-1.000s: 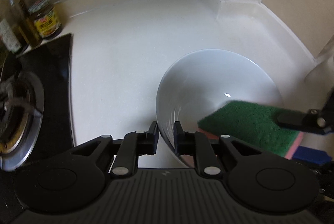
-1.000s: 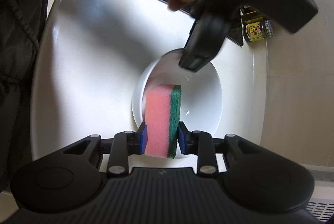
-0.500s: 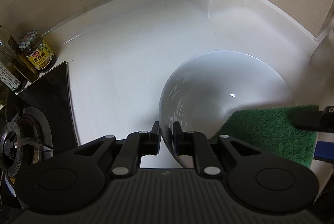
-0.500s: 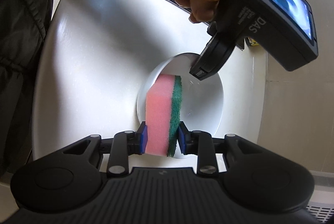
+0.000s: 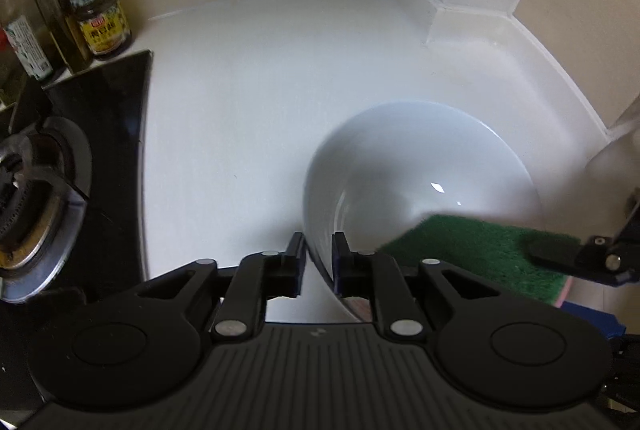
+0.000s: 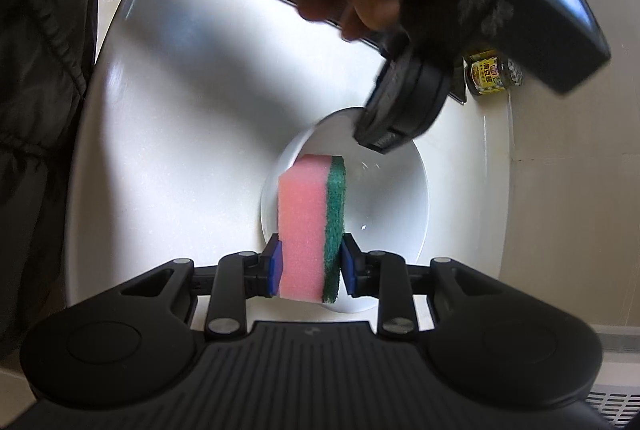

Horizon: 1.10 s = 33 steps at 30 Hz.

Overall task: Clean bowl
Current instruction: 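Keep the white bowl tilted with the left gripper while the right gripper scrubs its interior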

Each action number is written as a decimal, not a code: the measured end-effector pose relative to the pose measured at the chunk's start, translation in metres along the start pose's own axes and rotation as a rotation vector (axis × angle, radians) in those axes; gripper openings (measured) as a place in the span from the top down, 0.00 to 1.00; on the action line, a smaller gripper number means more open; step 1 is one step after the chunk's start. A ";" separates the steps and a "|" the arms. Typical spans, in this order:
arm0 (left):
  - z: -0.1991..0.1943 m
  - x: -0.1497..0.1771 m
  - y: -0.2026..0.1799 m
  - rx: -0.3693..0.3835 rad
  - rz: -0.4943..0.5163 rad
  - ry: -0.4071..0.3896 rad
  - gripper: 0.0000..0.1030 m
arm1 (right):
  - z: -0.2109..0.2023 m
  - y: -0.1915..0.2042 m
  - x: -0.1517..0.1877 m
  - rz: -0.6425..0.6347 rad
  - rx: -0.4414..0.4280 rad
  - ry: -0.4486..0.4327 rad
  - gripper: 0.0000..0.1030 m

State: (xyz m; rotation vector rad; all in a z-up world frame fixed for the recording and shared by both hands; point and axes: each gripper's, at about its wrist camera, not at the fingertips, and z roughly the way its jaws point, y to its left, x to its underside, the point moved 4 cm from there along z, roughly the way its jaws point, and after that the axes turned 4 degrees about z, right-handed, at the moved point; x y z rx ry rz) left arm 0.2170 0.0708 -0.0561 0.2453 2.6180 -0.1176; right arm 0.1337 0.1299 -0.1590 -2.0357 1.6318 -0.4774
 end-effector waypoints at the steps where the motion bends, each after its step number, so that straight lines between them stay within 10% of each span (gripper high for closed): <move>1: 0.002 -0.004 0.001 0.009 0.015 0.005 0.87 | -0.001 0.001 0.001 -0.007 -0.001 -0.002 0.75; 26: 0.016 -0.027 0.009 0.074 -0.004 0.004 0.82 | -0.003 0.007 0.005 -0.056 0.002 0.012 0.75; 33: -0.010 0.012 0.000 0.066 -0.060 -0.025 0.81 | -0.003 -0.001 0.009 0.017 0.001 0.020 0.76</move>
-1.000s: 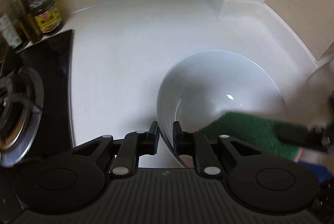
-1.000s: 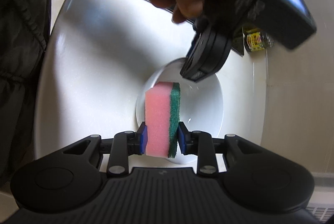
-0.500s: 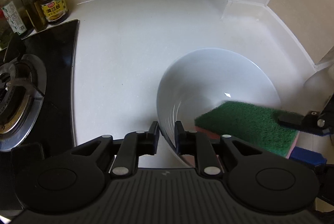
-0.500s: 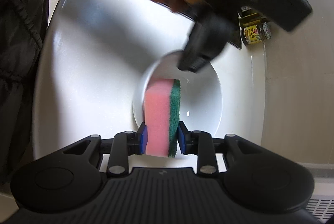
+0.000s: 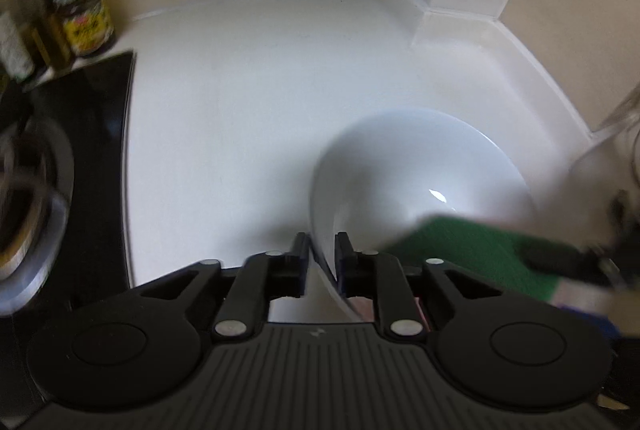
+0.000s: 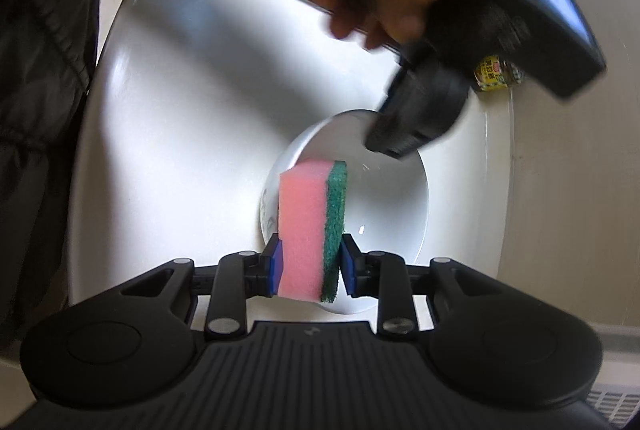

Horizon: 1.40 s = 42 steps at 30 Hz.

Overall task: Clean bowl
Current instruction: 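Keep the white bowl tilted with the left gripper while the right gripper scrubs its interior, then hold the bowl rim with the left gripper while the right gripper rubs the sponge inside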

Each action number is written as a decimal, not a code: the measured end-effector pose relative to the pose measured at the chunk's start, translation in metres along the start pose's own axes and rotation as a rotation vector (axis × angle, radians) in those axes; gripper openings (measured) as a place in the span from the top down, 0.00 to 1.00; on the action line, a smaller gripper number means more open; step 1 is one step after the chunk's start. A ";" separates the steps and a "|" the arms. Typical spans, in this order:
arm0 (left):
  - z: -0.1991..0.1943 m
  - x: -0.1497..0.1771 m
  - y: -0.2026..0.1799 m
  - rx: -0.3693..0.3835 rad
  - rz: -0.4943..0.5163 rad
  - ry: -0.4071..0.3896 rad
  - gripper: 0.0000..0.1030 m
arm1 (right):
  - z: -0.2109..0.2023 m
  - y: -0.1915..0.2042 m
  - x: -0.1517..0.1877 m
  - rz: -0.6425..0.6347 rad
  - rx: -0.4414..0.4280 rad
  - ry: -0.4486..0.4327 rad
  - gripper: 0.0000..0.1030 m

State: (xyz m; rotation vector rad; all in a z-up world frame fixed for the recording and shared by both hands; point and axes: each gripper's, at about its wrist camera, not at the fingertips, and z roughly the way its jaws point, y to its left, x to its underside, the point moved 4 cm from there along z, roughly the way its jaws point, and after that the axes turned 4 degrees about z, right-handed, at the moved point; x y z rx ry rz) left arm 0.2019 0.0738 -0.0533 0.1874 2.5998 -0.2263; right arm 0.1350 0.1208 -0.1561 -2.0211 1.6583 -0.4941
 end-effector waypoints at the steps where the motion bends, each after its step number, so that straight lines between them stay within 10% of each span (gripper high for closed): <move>1: -0.001 0.004 -0.002 -0.007 0.001 -0.001 0.80 | -0.001 -0.001 0.000 0.006 0.001 -0.002 0.76; 12: 0.025 -0.045 0.015 0.068 -0.049 0.063 0.83 | -0.010 0.004 0.004 -0.070 0.000 0.007 0.76; 20: 0.001 0.000 0.009 0.045 -0.113 0.057 0.81 | -0.009 -0.002 0.008 -0.030 0.007 0.014 0.76; 30: 0.026 -0.042 0.009 0.029 -0.026 0.084 0.88 | -0.020 -0.001 0.016 -0.077 -0.006 -0.001 0.76; 42: -0.001 -0.011 -0.007 -0.006 -0.009 0.057 0.83 | -0.025 -0.002 0.017 -0.058 -0.004 -0.012 0.76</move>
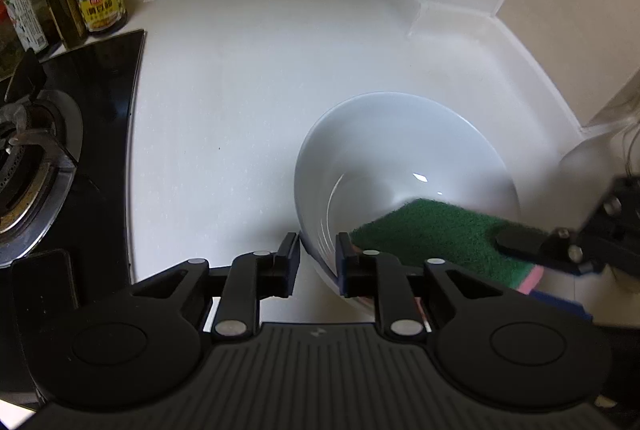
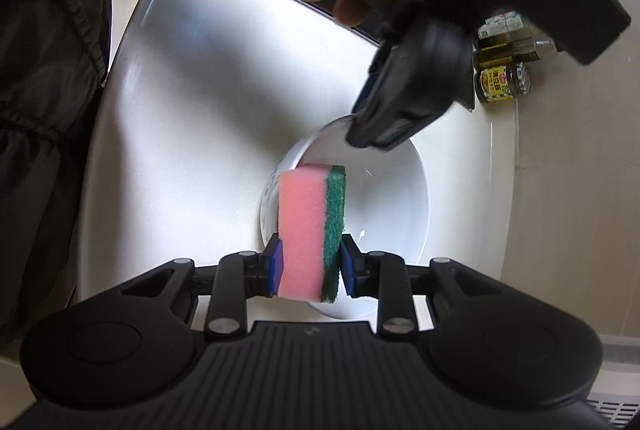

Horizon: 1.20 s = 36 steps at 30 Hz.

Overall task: Clean bowl
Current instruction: 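Hold the bowl rim with the left gripper while the right gripper rubs the sponge inside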

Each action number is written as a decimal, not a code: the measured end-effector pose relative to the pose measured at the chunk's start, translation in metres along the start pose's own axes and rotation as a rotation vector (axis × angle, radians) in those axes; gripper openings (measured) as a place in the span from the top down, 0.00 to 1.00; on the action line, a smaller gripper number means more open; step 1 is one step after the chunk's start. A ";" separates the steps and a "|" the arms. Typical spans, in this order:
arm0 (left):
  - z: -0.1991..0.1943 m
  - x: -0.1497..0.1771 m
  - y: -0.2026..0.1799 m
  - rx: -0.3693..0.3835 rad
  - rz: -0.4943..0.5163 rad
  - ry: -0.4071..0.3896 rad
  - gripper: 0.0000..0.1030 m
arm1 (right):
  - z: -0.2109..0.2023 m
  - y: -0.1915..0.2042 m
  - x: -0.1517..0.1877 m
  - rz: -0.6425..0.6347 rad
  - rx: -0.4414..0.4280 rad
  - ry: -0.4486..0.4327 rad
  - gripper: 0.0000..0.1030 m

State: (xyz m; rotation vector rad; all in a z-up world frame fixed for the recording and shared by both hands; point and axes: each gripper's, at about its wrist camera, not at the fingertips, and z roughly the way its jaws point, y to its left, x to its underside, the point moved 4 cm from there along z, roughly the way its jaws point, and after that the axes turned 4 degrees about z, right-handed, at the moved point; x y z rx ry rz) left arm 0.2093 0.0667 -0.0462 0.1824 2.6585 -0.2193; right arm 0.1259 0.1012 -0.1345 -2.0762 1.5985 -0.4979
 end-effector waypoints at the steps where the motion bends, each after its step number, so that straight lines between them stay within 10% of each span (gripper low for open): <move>1: 0.003 -0.005 0.001 0.002 0.017 0.002 0.85 | -0.001 0.000 0.001 -0.007 0.001 0.000 0.76; 8: 0.021 -0.040 0.011 0.068 0.011 0.008 0.86 | -0.003 0.000 0.007 -0.023 -0.004 0.011 0.76; 36: 0.006 0.005 0.004 -0.042 -0.025 0.001 0.83 | -0.023 -0.008 0.025 0.014 0.013 0.007 0.76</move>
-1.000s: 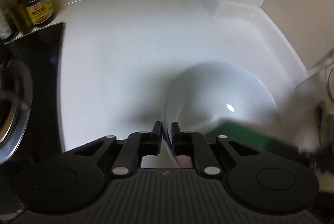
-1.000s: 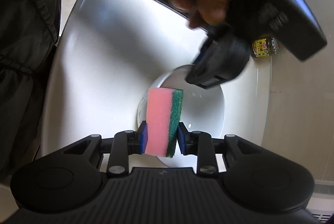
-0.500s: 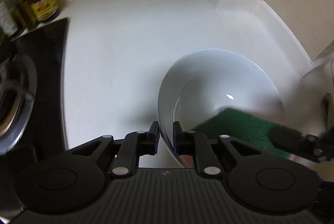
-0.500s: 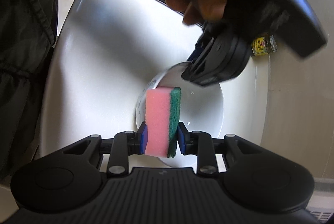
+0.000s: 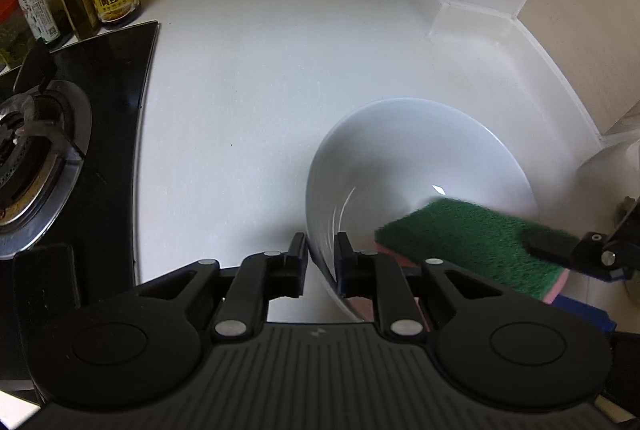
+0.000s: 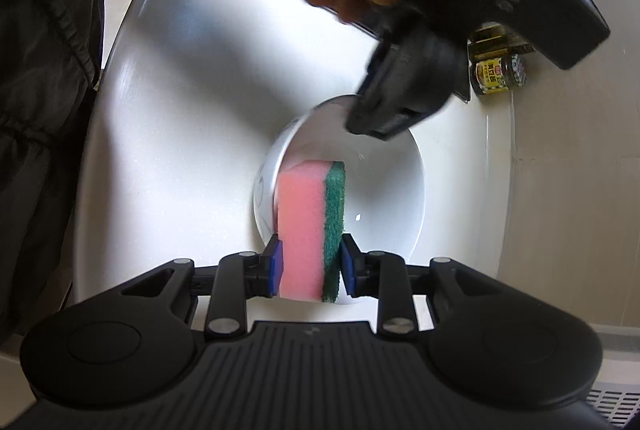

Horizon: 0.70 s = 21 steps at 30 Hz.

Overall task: Clean bowl
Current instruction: 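Hold the bowl rim with the left gripper while the right gripper rubs the sponge inside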

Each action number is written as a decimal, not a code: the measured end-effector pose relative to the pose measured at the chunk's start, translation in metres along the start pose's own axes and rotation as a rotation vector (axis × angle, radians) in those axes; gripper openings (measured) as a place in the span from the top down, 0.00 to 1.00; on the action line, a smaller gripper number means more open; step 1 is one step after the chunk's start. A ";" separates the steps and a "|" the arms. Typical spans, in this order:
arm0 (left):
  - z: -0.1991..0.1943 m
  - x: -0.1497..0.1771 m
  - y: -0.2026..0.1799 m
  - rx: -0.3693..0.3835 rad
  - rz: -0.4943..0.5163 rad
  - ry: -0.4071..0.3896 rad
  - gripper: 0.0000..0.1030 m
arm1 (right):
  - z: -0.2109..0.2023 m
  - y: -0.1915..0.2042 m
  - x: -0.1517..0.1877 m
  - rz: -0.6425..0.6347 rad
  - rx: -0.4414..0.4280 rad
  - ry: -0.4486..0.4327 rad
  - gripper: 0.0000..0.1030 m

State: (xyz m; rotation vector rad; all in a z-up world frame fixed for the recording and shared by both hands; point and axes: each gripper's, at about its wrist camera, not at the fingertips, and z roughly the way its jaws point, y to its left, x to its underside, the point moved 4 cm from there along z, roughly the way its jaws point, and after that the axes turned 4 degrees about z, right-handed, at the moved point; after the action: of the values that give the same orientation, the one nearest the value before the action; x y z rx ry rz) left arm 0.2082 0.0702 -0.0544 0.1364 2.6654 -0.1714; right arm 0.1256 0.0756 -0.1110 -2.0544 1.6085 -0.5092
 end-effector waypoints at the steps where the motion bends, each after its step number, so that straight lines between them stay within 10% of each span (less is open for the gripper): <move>1: 0.003 -0.003 0.000 -0.002 0.017 0.002 0.86 | -0.001 0.000 -0.001 -0.004 -0.001 -0.004 0.76; 8: 0.017 -0.037 0.005 0.045 0.052 -0.022 0.85 | -0.009 0.002 -0.003 -0.056 -0.015 -0.005 0.76; 21: 0.001 -0.001 0.002 0.014 0.000 -0.019 0.85 | -0.017 0.004 0.003 -0.033 -0.008 -0.005 0.76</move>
State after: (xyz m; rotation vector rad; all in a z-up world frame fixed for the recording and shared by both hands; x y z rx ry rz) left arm 0.2095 0.0721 -0.0548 0.1383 2.6454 -0.1903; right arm 0.1140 0.0692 -0.0997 -2.0899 1.5784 -0.5091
